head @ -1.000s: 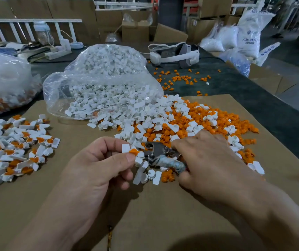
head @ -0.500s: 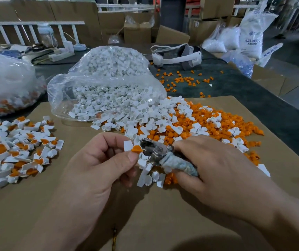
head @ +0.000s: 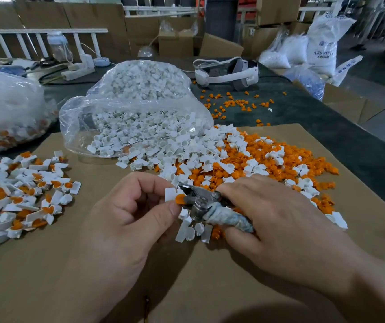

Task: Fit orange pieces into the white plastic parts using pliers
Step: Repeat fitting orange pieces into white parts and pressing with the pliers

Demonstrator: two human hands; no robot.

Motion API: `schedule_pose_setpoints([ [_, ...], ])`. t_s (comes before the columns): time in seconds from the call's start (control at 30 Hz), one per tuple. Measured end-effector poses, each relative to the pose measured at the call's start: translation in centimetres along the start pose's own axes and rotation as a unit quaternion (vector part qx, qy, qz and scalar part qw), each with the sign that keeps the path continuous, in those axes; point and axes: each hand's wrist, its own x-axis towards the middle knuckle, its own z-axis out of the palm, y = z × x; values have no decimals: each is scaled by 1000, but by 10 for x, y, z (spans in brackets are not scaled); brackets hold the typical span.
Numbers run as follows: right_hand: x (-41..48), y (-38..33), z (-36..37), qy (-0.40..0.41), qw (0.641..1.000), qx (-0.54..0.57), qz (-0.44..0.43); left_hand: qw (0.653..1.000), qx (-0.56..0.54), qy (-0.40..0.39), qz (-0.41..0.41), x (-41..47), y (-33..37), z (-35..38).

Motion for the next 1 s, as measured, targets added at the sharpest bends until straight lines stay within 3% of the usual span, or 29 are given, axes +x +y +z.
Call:
schedule_pose_setpoints([
  [1.0,0,-11,-1,30,998,-38,38,998,14,-34,43,1,-9,-7],
])
